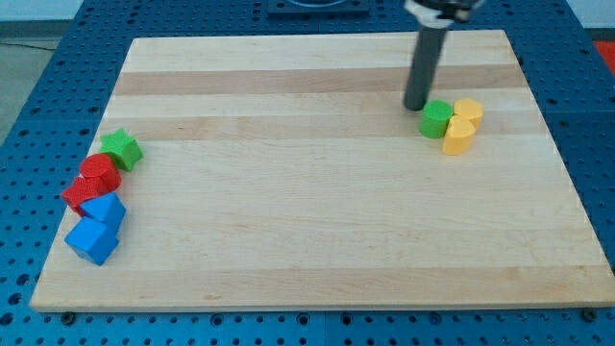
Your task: Separate the green star from the red circle
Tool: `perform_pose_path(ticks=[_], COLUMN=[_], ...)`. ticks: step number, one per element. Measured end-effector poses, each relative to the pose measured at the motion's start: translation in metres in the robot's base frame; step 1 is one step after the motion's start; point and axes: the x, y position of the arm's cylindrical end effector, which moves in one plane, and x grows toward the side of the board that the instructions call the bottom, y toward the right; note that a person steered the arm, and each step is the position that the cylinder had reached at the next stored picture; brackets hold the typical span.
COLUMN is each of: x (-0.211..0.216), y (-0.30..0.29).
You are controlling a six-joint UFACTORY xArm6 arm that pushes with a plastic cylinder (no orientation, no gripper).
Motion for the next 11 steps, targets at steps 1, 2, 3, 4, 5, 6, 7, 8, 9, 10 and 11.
perform_pose_path(ticks=[1,2,3,4,5,6,7,8,9,10,11], x=[0.004,0.012,0.013,0.016,0.032,0.091,0.092,0.081,0.07,0.072,0.097], y=[-0.132,-0.274,-0.402,-0.404,-0.399,-0.398,-0.403,-0.384,-0.334,-0.276,-0.229])
